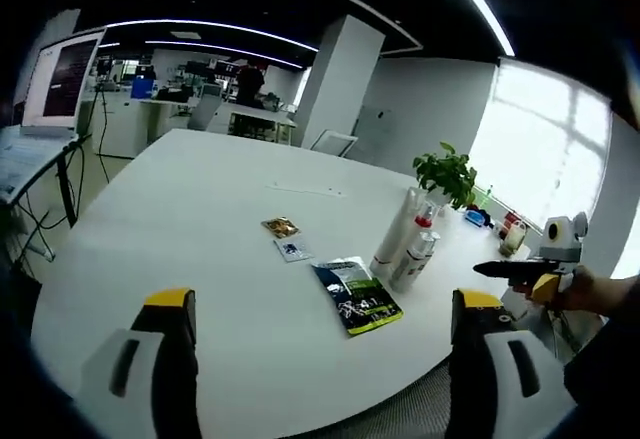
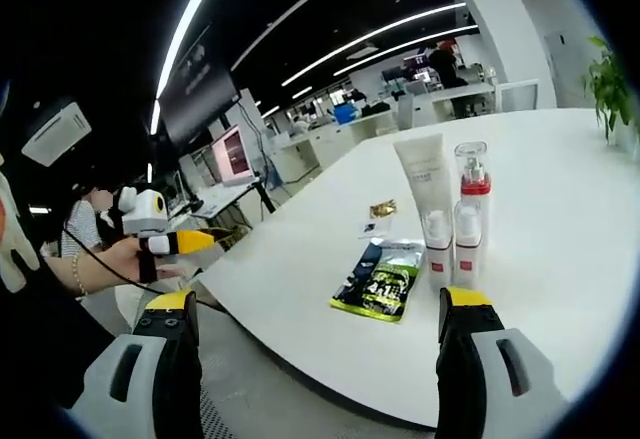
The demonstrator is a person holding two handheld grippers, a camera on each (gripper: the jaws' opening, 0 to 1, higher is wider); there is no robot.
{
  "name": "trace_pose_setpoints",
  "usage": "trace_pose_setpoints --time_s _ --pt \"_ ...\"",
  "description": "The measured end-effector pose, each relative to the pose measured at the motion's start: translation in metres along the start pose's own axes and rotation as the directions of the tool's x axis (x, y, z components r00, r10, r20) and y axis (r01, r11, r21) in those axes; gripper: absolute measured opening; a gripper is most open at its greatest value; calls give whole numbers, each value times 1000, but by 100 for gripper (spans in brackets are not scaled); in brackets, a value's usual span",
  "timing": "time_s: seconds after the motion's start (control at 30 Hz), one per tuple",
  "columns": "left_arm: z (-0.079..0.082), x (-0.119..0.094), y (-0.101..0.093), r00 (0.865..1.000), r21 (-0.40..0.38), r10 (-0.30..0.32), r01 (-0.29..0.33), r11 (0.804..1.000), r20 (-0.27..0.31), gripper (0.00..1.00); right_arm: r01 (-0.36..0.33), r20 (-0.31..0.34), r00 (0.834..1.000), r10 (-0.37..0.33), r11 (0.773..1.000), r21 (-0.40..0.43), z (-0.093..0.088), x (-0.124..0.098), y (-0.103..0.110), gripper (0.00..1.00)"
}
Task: Arrange the skincare products in the storage area until every visible bottle or jar stands upright without overlapping.
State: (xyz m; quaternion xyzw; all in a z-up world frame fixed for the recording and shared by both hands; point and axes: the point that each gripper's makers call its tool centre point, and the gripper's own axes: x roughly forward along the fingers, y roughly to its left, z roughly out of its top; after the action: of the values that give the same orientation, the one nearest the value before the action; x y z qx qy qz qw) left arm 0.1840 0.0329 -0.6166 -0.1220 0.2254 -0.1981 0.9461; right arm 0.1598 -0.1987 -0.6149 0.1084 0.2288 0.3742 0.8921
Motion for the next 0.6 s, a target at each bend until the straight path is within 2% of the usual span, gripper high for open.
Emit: trace_pose_setpoints --time_s 0.47,0.6 --pt "-4 6 -1 1000 -4 -6 6 1000 -26 99 13 -11 1000 -13 1000 -9 -6 2 -1 100" --pt "-6 12 -2 999 3 -11 11 1000 -49 99 15 -19 1000 -15 1000 -15 -8 2 -2 100"
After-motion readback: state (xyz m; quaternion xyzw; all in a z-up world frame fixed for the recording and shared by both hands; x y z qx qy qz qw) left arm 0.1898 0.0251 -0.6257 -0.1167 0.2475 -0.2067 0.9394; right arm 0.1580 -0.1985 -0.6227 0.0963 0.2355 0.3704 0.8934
